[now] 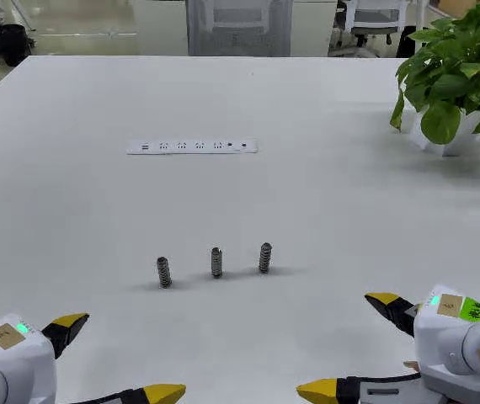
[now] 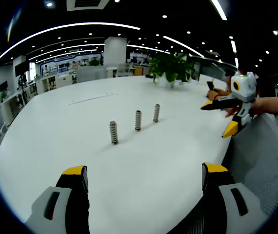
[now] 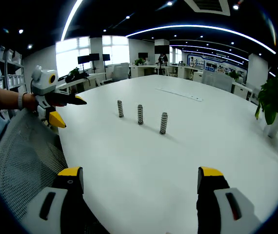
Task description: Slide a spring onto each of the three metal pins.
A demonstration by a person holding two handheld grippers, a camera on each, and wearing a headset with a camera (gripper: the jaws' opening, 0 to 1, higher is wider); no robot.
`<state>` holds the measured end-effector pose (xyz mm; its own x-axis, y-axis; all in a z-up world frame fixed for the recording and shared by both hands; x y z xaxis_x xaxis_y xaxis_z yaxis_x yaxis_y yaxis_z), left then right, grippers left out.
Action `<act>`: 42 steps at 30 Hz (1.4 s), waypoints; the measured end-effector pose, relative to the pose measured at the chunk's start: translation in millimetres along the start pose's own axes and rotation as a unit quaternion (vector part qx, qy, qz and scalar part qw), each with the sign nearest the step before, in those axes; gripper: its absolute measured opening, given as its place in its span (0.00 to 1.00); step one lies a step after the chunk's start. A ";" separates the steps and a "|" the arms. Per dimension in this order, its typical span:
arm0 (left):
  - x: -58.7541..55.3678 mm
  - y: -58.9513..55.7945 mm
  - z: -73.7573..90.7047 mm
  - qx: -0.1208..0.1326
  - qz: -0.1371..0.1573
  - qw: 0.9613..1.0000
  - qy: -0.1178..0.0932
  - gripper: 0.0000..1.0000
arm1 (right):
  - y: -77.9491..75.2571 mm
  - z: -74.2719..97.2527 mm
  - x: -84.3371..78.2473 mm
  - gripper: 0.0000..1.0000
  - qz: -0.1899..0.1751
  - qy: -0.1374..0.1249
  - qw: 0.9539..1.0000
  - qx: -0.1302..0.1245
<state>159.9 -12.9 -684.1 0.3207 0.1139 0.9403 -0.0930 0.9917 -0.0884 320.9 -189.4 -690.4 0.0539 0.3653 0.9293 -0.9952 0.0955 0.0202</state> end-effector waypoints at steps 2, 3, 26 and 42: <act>-0.1 -0.5 -0.1 0.000 0.000 1.000 0.001 0.99 | -1.1 -0.8 -2.3 0.99 0.000 0.001 1.000 0.001; -0.1 -0.6 -0.1 -0.001 -0.001 1.000 0.001 0.99 | -1.6 -0.9 -2.8 0.99 0.000 0.001 1.000 0.000; -1.4 0.2 0.9 -0.001 0.000 1.000 0.002 0.99 | 1.9 -0.9 -4.0 0.98 0.000 0.005 1.000 0.006; -1.4 0.9 -0.1 0.001 0.000 1.000 0.000 0.99 | 0.4 -1.7 -3.7 0.99 -0.001 0.002 1.000 0.005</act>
<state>159.5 -12.2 -685.5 0.3207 0.1148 0.9402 -0.0945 0.9916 -0.0888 320.4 -189.1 -694.4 0.0558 0.3693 0.9276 -0.9959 0.0870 0.0253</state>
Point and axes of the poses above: the centre of the closed fingertips' face, and the gripper's own axes: z roughly backward along the fingers, y roughly to its left, x roughly out of its top, the point moved 1 cm from there along z, roughly backward along the fingers, and after that the axes turned 11 degrees about -y, right-handed, at the moved point
